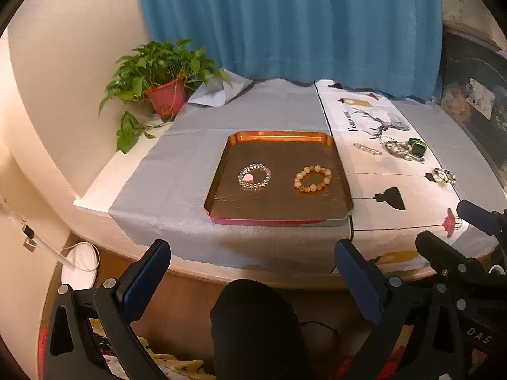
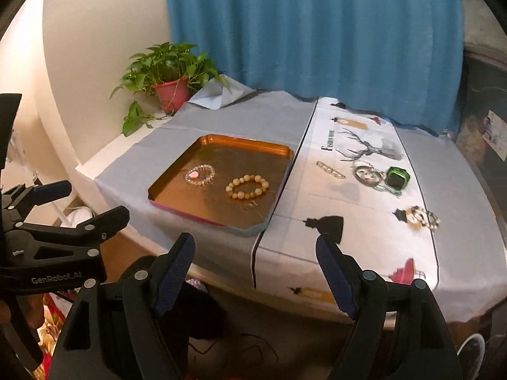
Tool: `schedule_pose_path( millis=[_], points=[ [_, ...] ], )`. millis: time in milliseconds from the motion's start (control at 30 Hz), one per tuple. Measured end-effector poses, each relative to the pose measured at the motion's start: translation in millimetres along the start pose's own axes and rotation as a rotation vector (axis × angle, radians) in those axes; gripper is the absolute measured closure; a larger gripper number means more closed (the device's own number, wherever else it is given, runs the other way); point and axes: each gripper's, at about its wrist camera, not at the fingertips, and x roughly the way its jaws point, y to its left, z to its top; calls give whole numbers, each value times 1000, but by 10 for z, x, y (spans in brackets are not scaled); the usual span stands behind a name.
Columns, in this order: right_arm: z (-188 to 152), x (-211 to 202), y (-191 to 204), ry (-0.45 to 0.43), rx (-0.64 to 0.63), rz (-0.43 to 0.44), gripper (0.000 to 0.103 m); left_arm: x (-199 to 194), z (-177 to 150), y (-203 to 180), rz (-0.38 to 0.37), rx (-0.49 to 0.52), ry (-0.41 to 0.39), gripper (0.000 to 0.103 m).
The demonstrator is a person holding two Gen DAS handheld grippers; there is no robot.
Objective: Organize jewelry
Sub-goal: 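Withdraw both open tools from the tray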
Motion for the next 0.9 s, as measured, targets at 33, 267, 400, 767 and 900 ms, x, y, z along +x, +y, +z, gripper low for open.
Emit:
schedule_pose_path(
  millis=[33, 267, 400, 767, 900],
  points=[
    [-22, -45, 5, -4, 0, -1, 24, -66, -21, -8, 0, 0, -8, 1],
    [-137, -316, 30, -35, -6, -3, 24, -298, -106, -75, -2, 15, -41, 1],
    [-176, -378, 3, -40, -5, -6, 24, -355, -129, -127, -3, 26, -47, 1],
    [-213, -424, -81, -40, 10, -8, 24, -384, -100, -259, -4, 53, -44, 1],
    [-208, -409, -124, -37, 13, -13, 24, -334, -79, -306, -12, 57, -32, 1]
  ],
)
